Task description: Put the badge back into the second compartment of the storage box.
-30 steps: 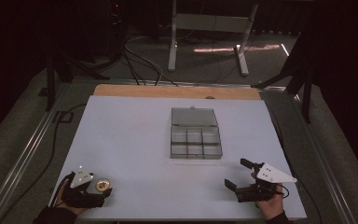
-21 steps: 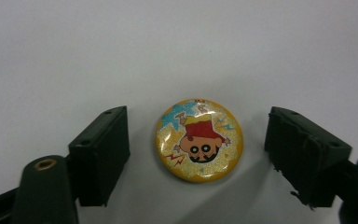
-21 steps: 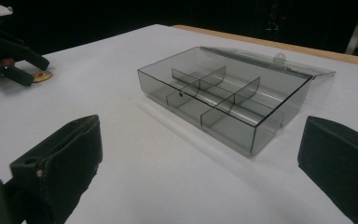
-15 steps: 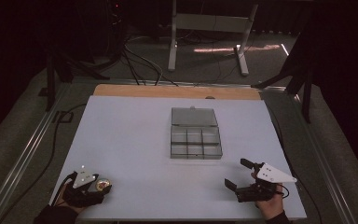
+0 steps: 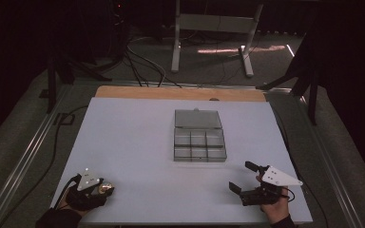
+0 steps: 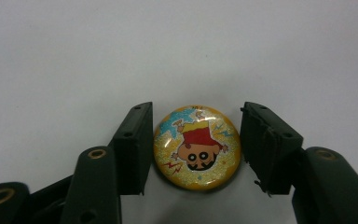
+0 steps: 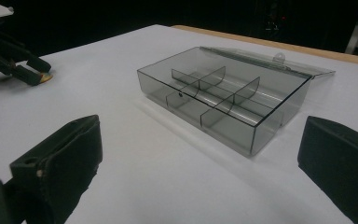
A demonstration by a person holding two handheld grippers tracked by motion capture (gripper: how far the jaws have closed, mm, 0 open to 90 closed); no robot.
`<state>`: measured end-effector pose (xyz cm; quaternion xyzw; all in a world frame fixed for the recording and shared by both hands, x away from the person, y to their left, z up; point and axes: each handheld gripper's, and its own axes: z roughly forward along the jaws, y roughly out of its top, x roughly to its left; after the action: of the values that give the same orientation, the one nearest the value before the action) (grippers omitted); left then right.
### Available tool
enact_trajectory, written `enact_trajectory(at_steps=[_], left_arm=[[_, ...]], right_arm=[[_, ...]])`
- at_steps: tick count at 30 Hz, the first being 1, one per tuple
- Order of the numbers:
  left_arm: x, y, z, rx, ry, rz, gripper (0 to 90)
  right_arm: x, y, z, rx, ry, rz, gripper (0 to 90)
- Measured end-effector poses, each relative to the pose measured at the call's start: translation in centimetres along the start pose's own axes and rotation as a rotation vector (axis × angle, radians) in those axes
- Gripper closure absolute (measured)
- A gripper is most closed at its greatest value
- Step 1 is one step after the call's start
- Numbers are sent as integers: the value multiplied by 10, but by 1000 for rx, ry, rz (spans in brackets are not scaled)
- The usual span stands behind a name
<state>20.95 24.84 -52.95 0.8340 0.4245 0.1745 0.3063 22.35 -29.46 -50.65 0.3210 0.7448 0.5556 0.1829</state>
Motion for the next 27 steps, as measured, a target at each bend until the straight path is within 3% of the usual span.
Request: enact_trajectory(at_steps=[9,16,27], left_arm=[[-1,6,1,46,4,11,480],[-1,6,1,42,3,2,483],[-1,5,-1,21,-4,27,484]], right_arm=[[0,0,0,-2,1,7,2],[-1,0,0,-2,0,10,2],[-1,0,0,-6,-3,15,2]])
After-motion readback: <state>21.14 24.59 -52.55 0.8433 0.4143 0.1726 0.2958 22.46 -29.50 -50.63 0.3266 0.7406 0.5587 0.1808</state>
